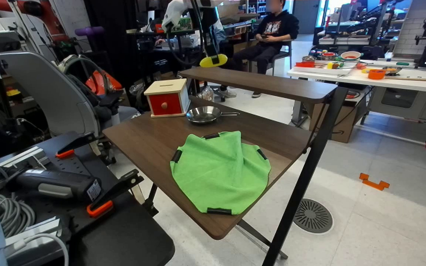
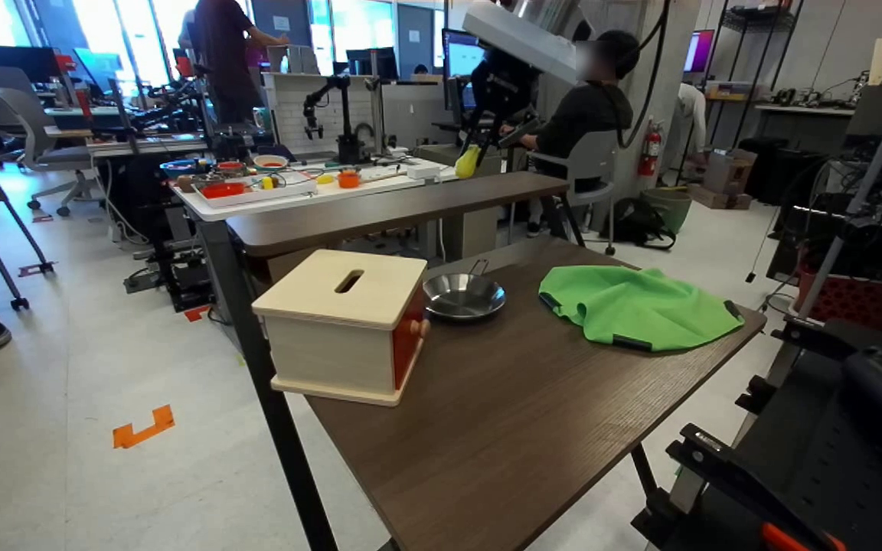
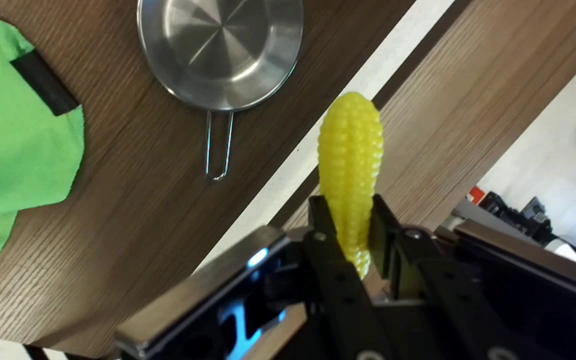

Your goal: Put the yellow object on the pan

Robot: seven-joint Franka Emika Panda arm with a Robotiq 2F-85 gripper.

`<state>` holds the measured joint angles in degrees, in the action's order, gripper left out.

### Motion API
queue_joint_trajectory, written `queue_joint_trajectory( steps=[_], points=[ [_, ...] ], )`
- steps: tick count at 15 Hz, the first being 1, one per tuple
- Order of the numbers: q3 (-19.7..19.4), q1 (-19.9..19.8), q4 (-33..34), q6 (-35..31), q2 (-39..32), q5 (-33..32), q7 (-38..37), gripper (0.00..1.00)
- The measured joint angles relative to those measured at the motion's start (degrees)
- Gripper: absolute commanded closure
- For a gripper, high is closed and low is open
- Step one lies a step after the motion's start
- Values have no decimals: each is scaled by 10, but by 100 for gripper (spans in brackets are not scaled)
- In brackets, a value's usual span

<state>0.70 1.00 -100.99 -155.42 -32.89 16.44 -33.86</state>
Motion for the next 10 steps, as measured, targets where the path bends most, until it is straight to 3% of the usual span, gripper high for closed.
queue_joint_trajectory(
  steps=[10],
  points=[
    [27,2,-18,11,-27,8,83,94]
  ],
)
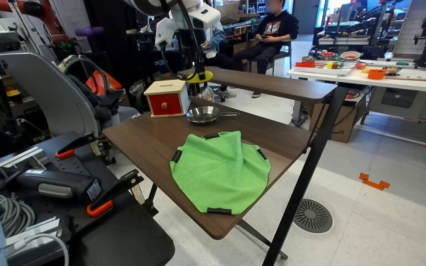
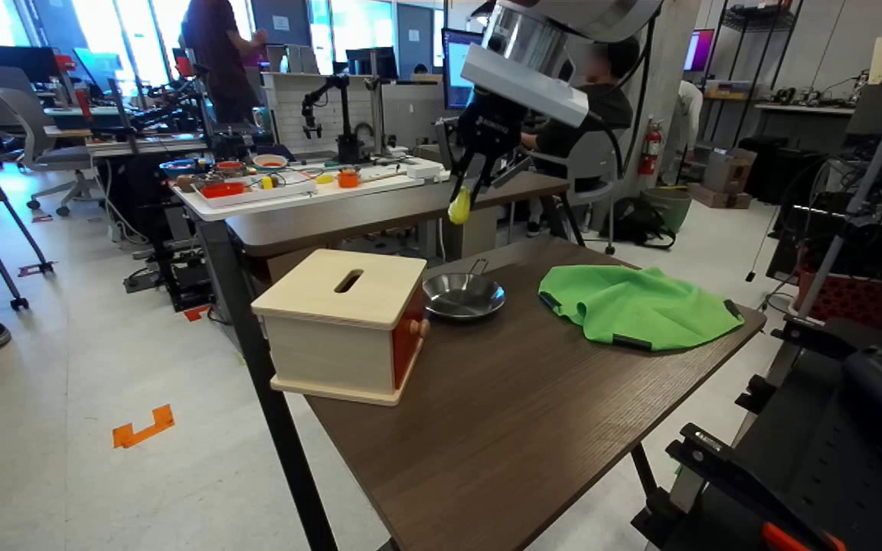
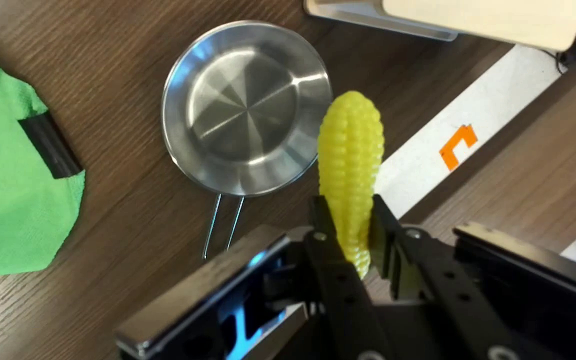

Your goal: Put the yellow object on the pan

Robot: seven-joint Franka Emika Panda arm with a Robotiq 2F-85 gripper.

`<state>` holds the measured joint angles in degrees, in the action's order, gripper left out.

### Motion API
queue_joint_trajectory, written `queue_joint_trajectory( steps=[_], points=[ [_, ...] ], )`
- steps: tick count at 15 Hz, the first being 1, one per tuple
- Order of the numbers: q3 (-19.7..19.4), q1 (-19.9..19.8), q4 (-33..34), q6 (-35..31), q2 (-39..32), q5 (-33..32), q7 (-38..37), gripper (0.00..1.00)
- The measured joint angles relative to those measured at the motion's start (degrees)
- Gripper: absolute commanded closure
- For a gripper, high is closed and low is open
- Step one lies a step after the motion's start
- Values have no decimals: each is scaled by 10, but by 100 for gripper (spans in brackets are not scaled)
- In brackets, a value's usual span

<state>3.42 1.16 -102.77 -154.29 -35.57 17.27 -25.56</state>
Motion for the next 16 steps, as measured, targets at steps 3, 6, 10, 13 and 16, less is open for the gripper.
queue_joint_trajectory(
  steps=[3,6,10,13,16],
  points=[
    [4,8,3,2,-20,0,8,94],
    [1,21,12,2,-40,-1,8,94],
    [-7,30,41,14,-77,-1,8,94],
    [-14,30,69,37,-108,-1,8,94],
    [-23,30,94,57,-134,-1,7,94]
  ],
)
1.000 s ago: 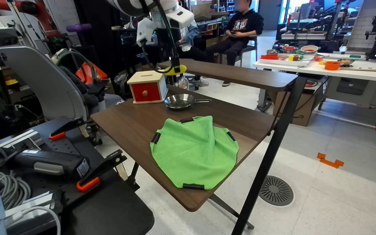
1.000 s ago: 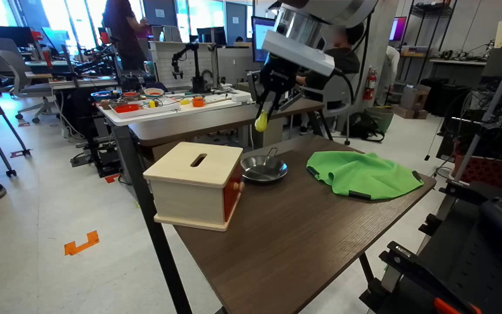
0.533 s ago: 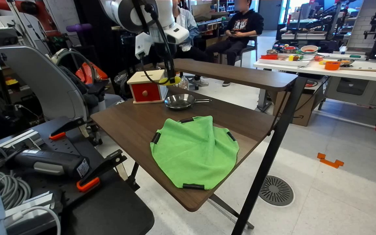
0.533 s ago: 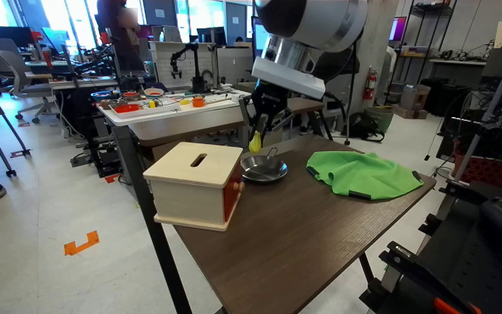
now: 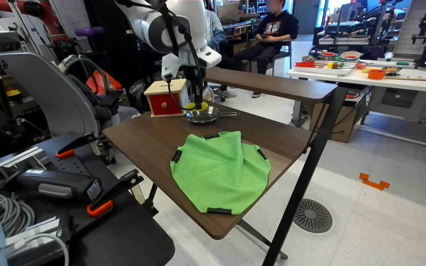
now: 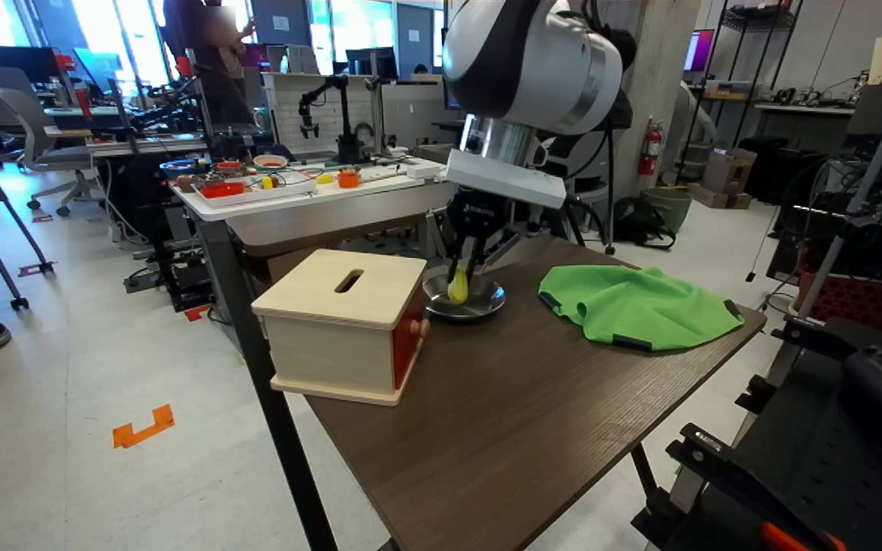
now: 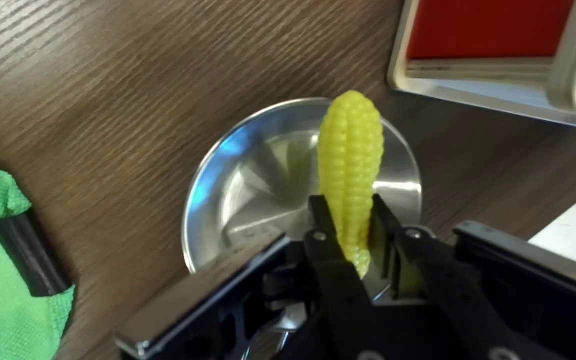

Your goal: Put the yellow object on the pan

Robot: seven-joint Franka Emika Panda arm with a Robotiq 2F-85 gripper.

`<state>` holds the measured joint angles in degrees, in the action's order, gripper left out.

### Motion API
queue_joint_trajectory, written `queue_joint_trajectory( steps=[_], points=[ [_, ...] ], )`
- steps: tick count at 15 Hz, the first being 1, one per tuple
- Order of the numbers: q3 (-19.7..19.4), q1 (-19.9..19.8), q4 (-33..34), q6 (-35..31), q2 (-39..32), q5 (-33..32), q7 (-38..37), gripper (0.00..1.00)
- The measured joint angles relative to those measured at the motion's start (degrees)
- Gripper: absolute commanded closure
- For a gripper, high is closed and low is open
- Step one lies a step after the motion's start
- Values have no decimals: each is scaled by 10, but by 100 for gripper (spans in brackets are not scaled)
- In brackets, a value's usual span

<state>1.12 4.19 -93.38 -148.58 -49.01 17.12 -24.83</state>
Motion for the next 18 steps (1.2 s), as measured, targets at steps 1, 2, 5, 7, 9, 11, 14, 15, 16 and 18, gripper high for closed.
queue_joint_trajectory(
  steps=[1,2,5,7,9,11,14,15,16,18],
  points=[
    [-3,0,7,6,-7,0,-1,94],
    [-6,0,15,11,-13,0,-1,94],
    [-13,2,33,15,-28,-1,-7,49],
    [-18,3,43,16,-34,-1,-16,43],
    [-23,3,50,18,-37,-1,-23,28],
    [-26,3,55,25,-39,-1,-28,13],
    [-30,3,57,31,-39,-1,-32,0],
    [-30,3,58,31,-39,-1,-32,0],
    [-30,3,58,31,-39,-1,-31,0],
    [-24,-4,51,24,-30,3,-20,0]
  ],
)
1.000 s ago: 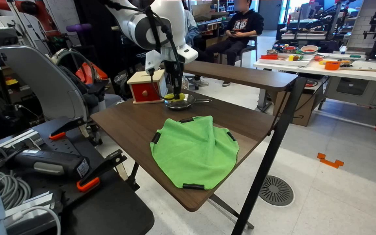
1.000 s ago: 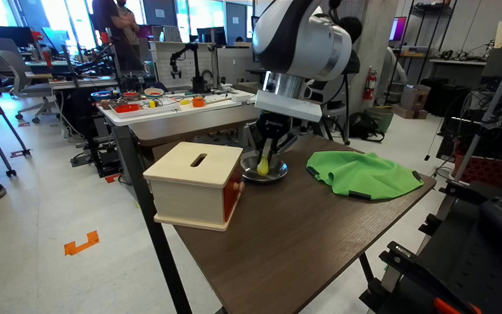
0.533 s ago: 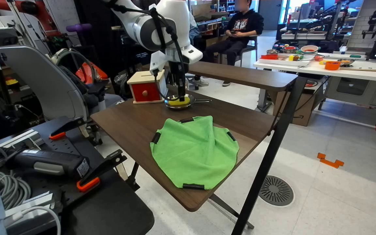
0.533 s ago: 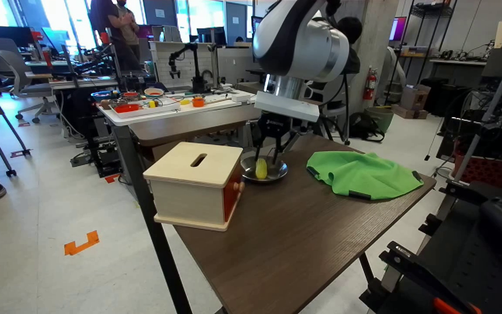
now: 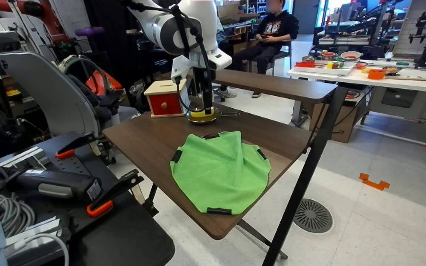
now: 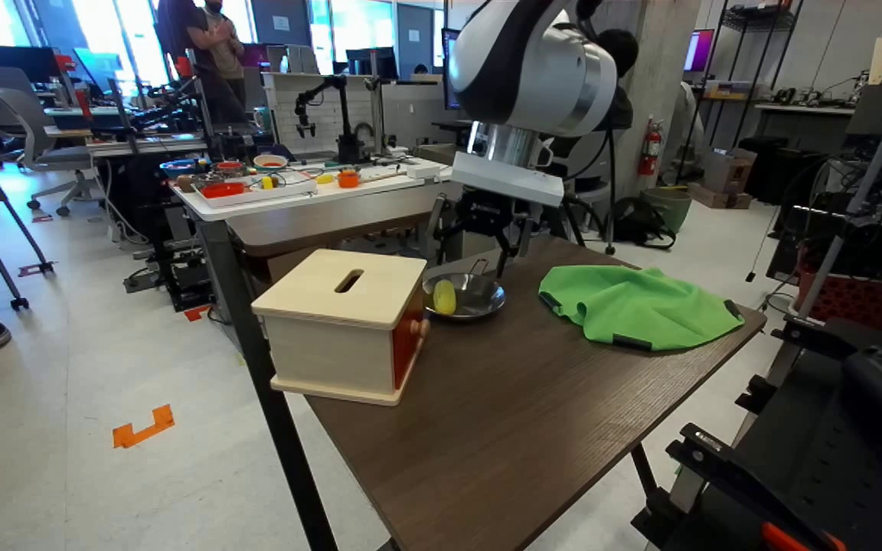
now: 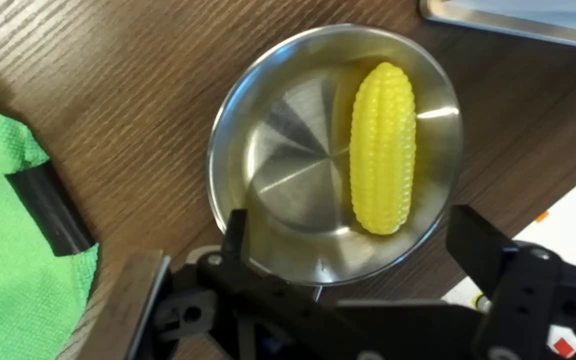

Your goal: Put the yellow object on the pan

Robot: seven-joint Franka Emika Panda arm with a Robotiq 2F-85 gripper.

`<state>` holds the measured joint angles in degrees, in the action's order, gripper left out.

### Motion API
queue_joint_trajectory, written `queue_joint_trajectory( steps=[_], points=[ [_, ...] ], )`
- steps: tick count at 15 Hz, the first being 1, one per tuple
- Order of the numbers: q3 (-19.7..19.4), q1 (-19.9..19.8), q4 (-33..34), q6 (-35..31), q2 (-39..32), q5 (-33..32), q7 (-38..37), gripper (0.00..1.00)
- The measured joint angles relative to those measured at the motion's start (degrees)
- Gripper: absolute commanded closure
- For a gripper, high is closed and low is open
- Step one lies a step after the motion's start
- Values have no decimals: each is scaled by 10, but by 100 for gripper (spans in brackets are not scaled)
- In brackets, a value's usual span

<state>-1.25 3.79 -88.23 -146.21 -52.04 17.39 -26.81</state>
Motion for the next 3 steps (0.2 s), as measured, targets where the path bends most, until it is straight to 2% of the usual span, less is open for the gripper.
queue_joint_trajectory(
  steps=[3],
  points=[
    [42,-33,-55,-57,47,27,59,0]
  ],
)
